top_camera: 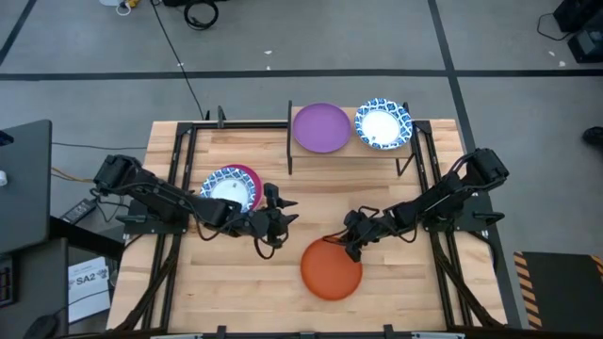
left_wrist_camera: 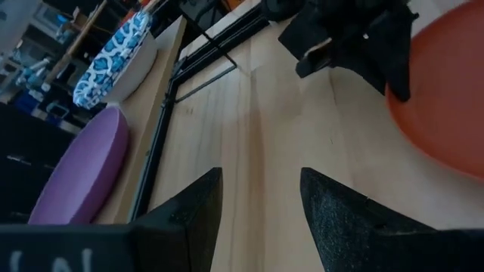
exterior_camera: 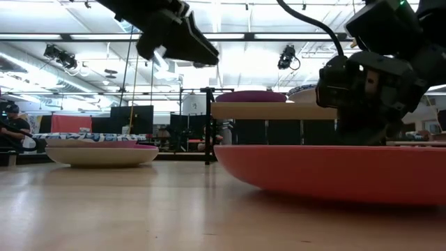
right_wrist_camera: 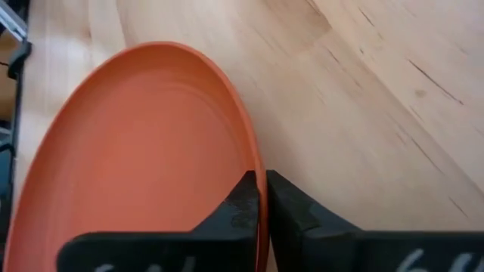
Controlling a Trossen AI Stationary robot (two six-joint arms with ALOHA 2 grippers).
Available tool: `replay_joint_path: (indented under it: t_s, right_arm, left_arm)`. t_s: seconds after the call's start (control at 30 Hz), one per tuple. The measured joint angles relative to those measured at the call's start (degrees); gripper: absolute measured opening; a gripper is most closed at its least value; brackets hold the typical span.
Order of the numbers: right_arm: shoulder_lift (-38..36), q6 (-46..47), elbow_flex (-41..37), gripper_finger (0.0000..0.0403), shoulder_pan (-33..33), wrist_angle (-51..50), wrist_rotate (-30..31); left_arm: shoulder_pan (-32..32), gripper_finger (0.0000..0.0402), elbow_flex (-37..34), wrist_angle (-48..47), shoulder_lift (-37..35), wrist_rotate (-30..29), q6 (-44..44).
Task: Place and stack plates onto a shelf
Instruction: Stack the orange plate on top of the violet plate on the shelf
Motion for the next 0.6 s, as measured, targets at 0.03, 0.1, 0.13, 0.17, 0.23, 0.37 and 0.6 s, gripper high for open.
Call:
replay_joint_path:
  t_s: [0.03, 0.1, 0.13, 0.17, 0.23, 0.37, 0.6]
  right_arm:
    - [0.00, -0.17, 0.00, 0.0019, 0.01, 0.47, -0.02]
    - [0.00, -0.19, -0.02, 0.0017, 0.01, 0.76, -0.02]
    - [0.00, -0.23, -0.07, 0.0016, 0.01, 1.05, -0.02]
    - [0.00, -0.21, -0.07, 0.0016, 0.01, 1.35, -0.02]
    - [0.00, 0.33, -0.07, 0.0017, 0.01, 1.63, 0.06]
    - [0.02, 1.04, 0.82, 0.0017, -0.12, 1.81, 0.46]
    - [0.02, 0.54, 5.14, 0.0017, -1.07, 2.12, 0.44]
  left_arm:
    - [-0.46, 0.0185, -0.04, -0.42, -0.55, -0.25, -0.31]
    - [-1.21, 0.0185, -0.04, -0.58, -1.53, -0.31, -1.07]
    - [-1.73, 0.0185, -0.04, -1.59, -2.34, -0.28, -1.56]
    - [-2.24, 0.0185, -0.04, -2.38, -3.31, -0.30, -2.24]
    - [-3.07, 0.0185, -0.03, -3.21, -5.43, -0.30, -3.93]
    - [-4.91, 0.0185, -0.02, -9.09, -10.56, -0.32, -7.73]
    - [-8.15, 0.0185, -0.02, -26.63, -21.39, -0.25, -19.03]
